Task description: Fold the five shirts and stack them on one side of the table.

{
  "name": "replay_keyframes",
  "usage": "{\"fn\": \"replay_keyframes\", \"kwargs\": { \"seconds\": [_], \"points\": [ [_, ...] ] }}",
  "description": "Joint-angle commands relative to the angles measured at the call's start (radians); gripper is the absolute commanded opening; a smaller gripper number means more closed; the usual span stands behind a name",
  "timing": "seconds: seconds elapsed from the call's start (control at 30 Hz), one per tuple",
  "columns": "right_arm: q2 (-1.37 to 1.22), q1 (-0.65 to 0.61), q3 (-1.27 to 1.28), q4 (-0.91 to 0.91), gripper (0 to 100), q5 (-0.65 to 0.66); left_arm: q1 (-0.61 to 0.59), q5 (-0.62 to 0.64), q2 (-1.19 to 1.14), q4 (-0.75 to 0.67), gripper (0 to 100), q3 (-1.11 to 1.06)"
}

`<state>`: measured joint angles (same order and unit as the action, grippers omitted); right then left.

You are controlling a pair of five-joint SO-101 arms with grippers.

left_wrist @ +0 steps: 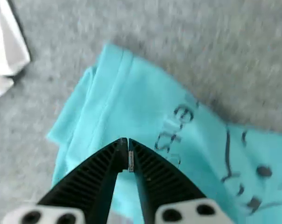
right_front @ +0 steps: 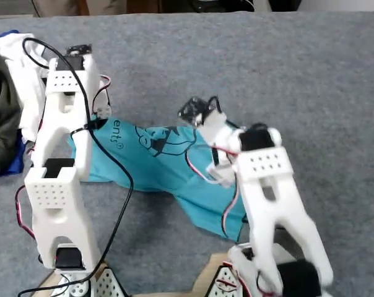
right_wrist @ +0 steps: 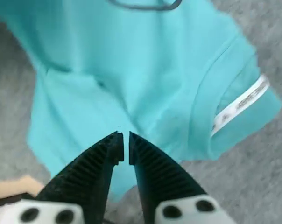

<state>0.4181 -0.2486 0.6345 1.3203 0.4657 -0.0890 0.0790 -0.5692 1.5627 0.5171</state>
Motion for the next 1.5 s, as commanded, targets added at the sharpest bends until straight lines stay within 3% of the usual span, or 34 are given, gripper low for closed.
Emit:
{"fn": "replay_keyframes", "kwargs": {
  "seconds": [0.0, 0.4, 0.8, 1.0, 1.2, 1.37, 1.47],
  "points": [
    [-0.117, -0.004, -0.140, -0.034, 3.0, -0.021, -0.009, 0.029, 0.061, -0.098, 2, -0.035],
    [-0.731, 0.131, -0.633, -0.083, 3.0, -0.026, -0.014, 0.032, 0.061, -0.325, 2, -0.293],
    [-1.349, 0.246, -1.538, 0.281, 3.0, -0.020, -0.112, 0.026, 0.061, -0.325, 2, -0.308],
    [-1.580, 0.254, -1.977, 0.442, 3.0, -0.020, -0.118, -0.038, 0.061, -0.325, 2, -0.302],
    [-1.667, 0.259, -2.134, 0.463, 3.0, -0.020, -0.118, -0.038, 0.061, -0.324, 2, -0.301],
    [-1.537, 0.254, -2.124, 0.466, 3.0, -0.020, -0.114, -0.114, 0.073, -0.287, 2, -0.290],
    [-1.405, 0.245, -2.052, 0.466, 3.0, 0.002, -0.121, -0.155, 0.067, -0.160, 11, -0.190]
  ]
}}
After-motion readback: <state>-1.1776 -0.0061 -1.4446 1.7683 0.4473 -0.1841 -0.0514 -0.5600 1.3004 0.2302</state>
